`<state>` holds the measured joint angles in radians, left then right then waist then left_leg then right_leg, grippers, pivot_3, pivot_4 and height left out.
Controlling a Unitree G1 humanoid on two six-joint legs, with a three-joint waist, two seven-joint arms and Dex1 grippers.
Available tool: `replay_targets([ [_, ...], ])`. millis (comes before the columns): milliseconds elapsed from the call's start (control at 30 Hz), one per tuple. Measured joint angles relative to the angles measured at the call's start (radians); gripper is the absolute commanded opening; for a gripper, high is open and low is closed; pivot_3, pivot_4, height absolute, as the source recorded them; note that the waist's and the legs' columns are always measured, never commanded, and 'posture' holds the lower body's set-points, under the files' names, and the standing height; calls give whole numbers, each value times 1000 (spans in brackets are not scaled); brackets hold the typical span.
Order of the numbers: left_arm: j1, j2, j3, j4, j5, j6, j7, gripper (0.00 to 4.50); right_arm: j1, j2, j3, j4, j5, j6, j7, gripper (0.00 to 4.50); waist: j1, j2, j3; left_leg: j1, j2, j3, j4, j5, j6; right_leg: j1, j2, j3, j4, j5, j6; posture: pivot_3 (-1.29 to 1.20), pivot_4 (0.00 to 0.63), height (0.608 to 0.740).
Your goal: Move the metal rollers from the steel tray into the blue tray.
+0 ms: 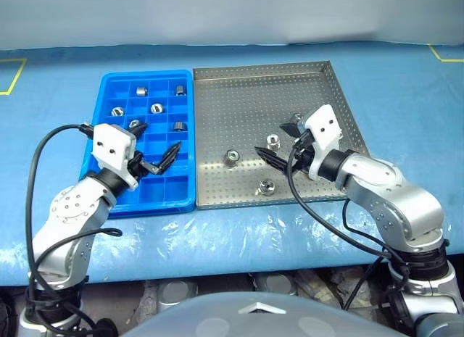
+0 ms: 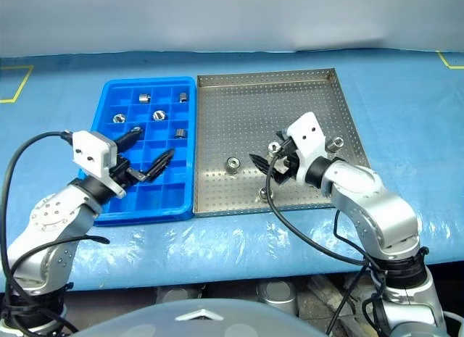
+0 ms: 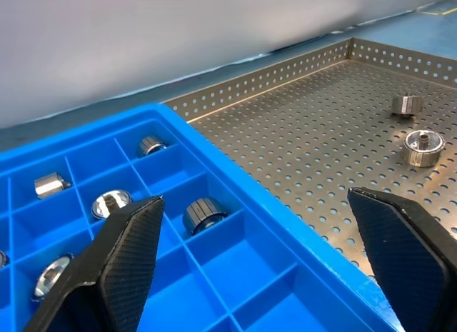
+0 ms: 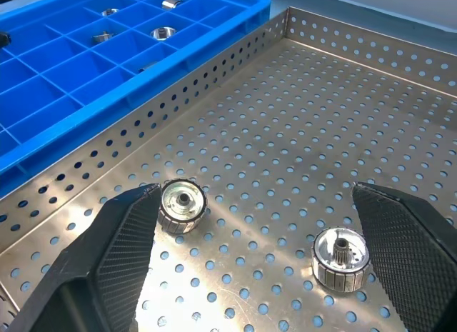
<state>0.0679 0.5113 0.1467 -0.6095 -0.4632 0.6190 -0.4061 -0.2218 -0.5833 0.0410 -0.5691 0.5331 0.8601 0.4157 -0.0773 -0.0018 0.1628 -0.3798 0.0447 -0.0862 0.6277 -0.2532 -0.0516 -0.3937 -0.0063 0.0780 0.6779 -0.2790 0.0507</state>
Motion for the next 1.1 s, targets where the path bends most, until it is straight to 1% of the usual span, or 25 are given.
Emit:
replay_targets([
  [167, 28, 44, -8, -20, -36, 79, -33, 4488, 16, -4, -2, -16, 1, 1, 5, 4500, -4, 0, 0, 0, 0, 0, 0, 0, 0, 0, 0, 0, 0, 0, 0, -73, 150, 740],
  [333, 30, 58, -12, -23, -39, 117, -30, 4488, 29, -1, -1, -19, -10, 1, -2, 4500, -4, 0, 0, 0, 0, 0, 0, 0, 0, 0, 0, 0, 0, 0, 0, -71, 150, 740],
  [1100, 33, 63, -12, -23, -19, 136, -20, 4488, 50, 6, 0, -21, -19, 18, 17, 4500, -2, 0, 0, 0, 0, 0, 0, 0, 0, 0, 0, 0, 0, 0, 0, -72, 150, 740],
])
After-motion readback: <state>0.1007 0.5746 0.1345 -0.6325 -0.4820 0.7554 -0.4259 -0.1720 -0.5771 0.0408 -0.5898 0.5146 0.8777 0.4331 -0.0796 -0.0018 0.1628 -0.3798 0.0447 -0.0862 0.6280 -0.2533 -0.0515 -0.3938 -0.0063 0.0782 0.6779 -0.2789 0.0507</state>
